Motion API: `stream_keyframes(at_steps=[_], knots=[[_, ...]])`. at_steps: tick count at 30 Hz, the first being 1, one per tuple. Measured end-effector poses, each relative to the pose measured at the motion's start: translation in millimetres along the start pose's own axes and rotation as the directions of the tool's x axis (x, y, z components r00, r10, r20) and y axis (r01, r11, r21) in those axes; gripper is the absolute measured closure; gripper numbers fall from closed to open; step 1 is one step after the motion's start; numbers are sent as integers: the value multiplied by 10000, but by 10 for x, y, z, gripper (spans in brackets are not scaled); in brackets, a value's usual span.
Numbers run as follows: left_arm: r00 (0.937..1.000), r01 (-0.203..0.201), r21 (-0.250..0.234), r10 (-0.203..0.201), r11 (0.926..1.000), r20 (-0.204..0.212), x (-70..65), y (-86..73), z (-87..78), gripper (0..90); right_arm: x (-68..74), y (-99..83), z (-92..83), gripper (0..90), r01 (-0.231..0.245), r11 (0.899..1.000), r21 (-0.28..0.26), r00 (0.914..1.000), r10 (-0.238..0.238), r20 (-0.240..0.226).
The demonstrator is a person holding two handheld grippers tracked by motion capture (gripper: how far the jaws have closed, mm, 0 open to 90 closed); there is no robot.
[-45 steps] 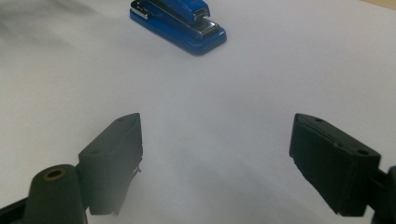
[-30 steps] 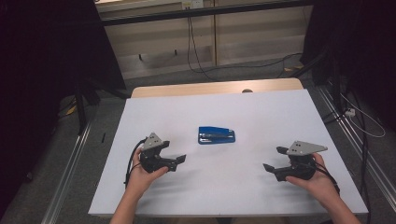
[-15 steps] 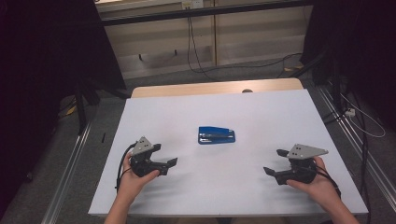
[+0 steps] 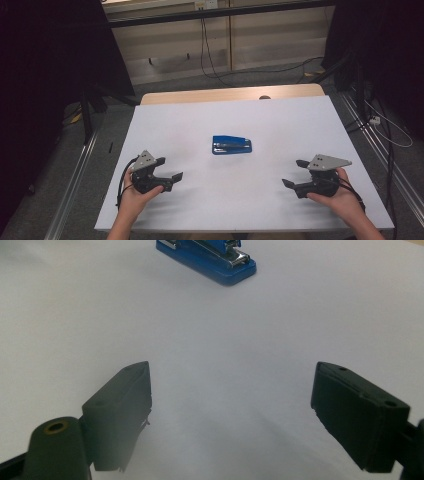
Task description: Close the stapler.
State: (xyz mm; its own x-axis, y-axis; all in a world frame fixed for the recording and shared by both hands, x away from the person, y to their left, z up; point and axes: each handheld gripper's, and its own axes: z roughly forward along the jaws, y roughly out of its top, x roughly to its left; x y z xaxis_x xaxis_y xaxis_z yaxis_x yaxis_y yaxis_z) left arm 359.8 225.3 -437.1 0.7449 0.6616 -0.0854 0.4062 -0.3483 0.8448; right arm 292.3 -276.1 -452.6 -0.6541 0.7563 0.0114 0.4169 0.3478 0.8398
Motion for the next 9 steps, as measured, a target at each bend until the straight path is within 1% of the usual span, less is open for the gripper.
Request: stream_keyframes(at_steps=[9], knots=[[10000,2,47,-2,10000,-3,18,-5,11,97,-7,-4,5,171,58,10000,29,10000,-58,4]])
